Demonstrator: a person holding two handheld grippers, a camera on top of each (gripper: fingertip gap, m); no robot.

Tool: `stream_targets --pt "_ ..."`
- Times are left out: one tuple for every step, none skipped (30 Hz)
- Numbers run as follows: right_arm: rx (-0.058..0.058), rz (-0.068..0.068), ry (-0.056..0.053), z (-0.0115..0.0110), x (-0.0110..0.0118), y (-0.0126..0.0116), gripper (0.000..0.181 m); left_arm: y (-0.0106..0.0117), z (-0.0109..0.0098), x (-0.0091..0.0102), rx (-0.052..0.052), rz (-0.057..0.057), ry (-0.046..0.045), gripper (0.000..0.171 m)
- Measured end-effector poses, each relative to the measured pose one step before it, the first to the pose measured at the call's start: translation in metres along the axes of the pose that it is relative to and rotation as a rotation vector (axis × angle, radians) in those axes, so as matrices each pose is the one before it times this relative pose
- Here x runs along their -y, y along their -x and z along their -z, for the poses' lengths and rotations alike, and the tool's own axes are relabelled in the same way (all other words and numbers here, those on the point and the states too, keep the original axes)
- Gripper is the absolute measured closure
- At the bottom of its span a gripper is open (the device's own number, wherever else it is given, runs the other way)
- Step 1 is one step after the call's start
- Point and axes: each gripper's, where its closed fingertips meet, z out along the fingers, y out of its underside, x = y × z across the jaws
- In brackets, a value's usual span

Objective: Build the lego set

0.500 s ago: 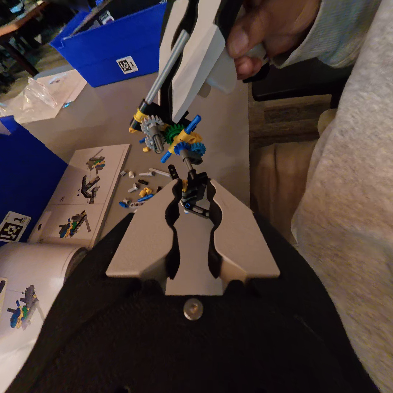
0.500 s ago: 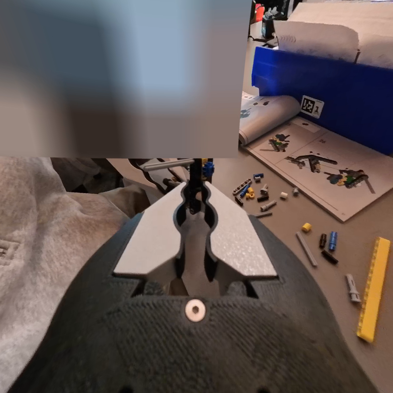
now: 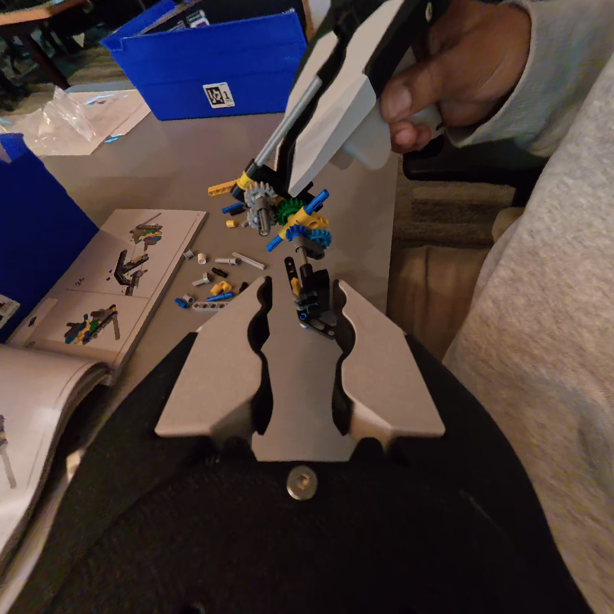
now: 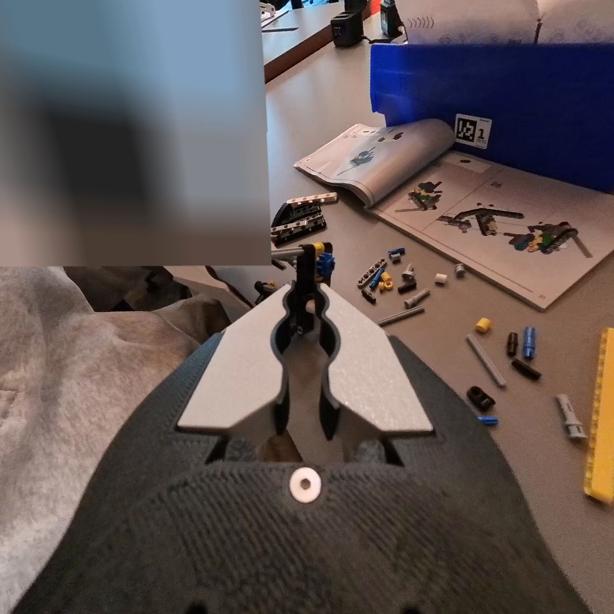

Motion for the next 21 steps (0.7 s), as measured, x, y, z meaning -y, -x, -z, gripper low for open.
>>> stream_targets --pt "-0.0013 -0.0048 -0.0022 0.00016 -0.00018 -0.00014 0.172 -0.00042 0.00210 0.00106 -0.0034 0.0354 -0.01502 0.136" --pt "-0.0008 -0.0036 -0.0010 0.00013 -0.00010 -0.00006 0.172 -0.00003 0.00206 0.00112 -0.0011 0.0371 -0.01721 0.139" --pt "-0.0014 -0.0027 0.0000 0.00011 -0.00024 -0.00011 0.172 0.00011 0.00190 0.00072 0.0006 0.0370 -0.01543 0.144" --pt "-0.0012 -0.0023 0.0001 0.00010 -0.00005 -0.00002 0.172 -0.00055 0.00154 0.00085 -0.0035 0.0331 -0.01564 0.149" --pt "-0.0009 -0.0017 0.0007 0.00018 -0.00005 0.00000 0.172 -0.00056 0.00125 0.00109 -0.0030 0.0291 -0.01579 0.155" --pt "-0.0013 -0.0009 0.0014 -0.00001 0.00001 0.00007 0.172 0.00025 0.00071 0.00090 0.0025 0.0219 -0.01174 0.160" --pt "-0.0006 -0.0004 0.0018 0.00002 -0.00008 0.00023 0.172 0.00013 0.00017 0.00009 0.0041 0.0100 -0.00404 0.163" --pt "0.0001 0.0000 0.0024 -0.00008 0.00000 0.00035 0.172 0.00056 -0.00046 -0.00056 0.0083 -0.0006 0.00326 0.165" --pt "-0.0001 0.0008 0.0023 -0.00018 0.00000 0.00039 0.172 0.00053 -0.00087 -0.00108 0.0091 -0.0079 0.00804 0.166" --pt "-0.0006 0.0010 0.0014 -0.00024 0.00014 0.00030 0.172 -0.00046 -0.00116 -0.00141 0.0026 -0.0114 0.01115 0.167" --pt "-0.0010 0.0005 0.0011 -0.00030 0.00009 0.00025 0.172 -0.00106 -0.00115 -0.00121 -0.0024 -0.0081 0.00869 0.167" --pt "-0.0021 0.0000 0.0013 -0.00025 0.00016 0.00016 0.172 -0.00185 -0.00087 -0.00049 -0.0079 -0.0023 0.00245 0.168" --pt "-0.0029 0.0004 0.0008 -0.00018 0.00018 0.00000 0.172 -0.00226 -0.00042 0.00011 -0.0114 0.0006 -0.00148 0.167" --pt "-0.0026 0.0011 0.0002 -0.00004 0.00017 0.00006 0.172 -0.00091 0.00005 0.00028 -0.0044 0.0019 -0.00279 0.167" --pt "-0.0010 0.0001 -0.0003 -0.00003 0.00015 0.00022 0.172 0.00002 0.00019 -0.00002 0.0006 0.0014 -0.00149 0.167" --pt "-0.0006 -0.0010 -0.0004 0.00006 0.00012 0.00033 0.172 0.00008 0.00033 0.00017 0.0005 0.0012 -0.00165 0.167" --pt "-0.0012 -0.0013 0.0001 -0.00004 0.00001 0.00026 0.172 0.00011 0.00007 0.00008 0.0002 0.0036 -0.00182 0.167" --pt "-0.0014 -0.0010 0.0002 0.00003 -0.00014 0.00015 0.172 0.00004 -0.00008 0.00010 -0.0008 0.0059 -0.00135 0.168" --pt "-0.0015 -0.0004 0.0002 0.00020 -0.00013 -0.00012 0.172 -0.00024 -0.00014 0.00015 -0.0018 0.0070 -0.00252 0.168" --pt "-0.0011 -0.0008 0.0005 0.00023 -0.00018 -0.00003 0.172 -0.00004 -0.00013 0.00017 -0.0013 0.0070 -0.00265 0.168" --pt "-0.0005 -0.0014 0.0006 0.00024 -0.00033 -0.00017 0.172 -0.00007 -0.00019 0.00022 -0.0018 0.0077 -0.00273 0.169"
